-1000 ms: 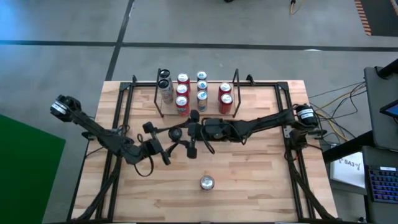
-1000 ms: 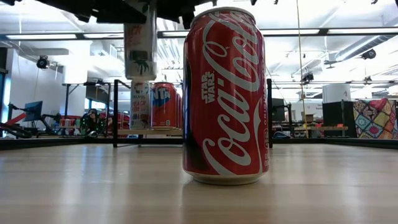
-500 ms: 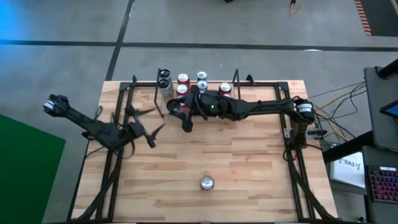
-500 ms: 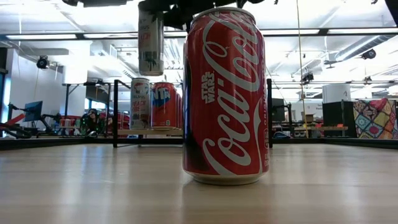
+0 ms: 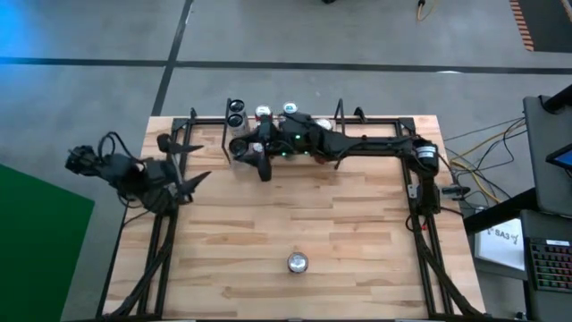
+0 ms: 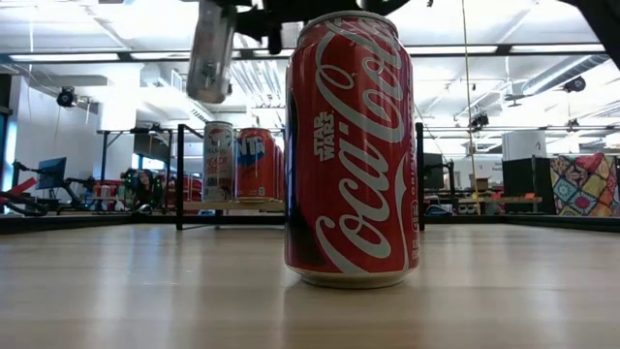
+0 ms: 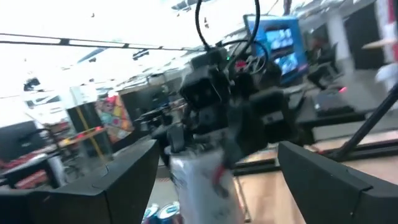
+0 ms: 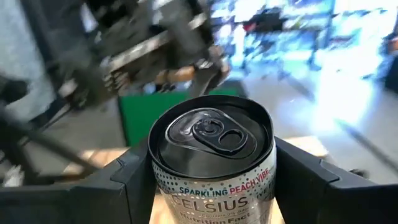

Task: Place canned beverage on shelf
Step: Put the white soda can on the shelf aligned with the other white soda cans

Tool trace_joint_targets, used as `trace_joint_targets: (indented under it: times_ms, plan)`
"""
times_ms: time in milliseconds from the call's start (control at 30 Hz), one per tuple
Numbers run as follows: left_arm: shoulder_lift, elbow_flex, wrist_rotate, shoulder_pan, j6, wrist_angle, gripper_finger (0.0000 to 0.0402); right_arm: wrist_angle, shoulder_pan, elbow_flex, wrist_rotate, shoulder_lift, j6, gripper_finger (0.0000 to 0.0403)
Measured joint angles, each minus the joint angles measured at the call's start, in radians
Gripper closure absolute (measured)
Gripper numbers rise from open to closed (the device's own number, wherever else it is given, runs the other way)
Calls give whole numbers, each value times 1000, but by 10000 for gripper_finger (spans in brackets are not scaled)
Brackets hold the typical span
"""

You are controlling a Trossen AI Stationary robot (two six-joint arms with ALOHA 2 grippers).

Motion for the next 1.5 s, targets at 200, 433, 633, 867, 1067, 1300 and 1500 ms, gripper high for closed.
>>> trace_joint_targets:
  times_ms: [200, 433, 633, 867, 1067, 1300, 1500]
  plan:
    - [-70, -37, 99, 3, -76, -17, 88, -165, 6, 125, -31, 61, -35, 167]
    - [-102, -145, 60, 3, -214, -19, 88, -259, 25, 225, -49, 115, -78, 167]
    - [-98, -233, -11, 3, -265, 34, 88, -291, 46, 250, -48, 121, -114, 167]
    - [-70, -300, 12, 18, -250, 211, 88, -309, 58, 253, -46, 114, -133, 167]
    - [-27, -300, 17, 40, -270, 216, 88, -321, 61, 253, -44, 114, -174, 167]
    - [55, -300, 68, 100, -291, 283, 88, -318, 66, 253, -50, 113, -202, 167]
    - [135, -300, 178, 182, -320, 350, 88, -339, 68, 252, -49, 113, -221, 167]
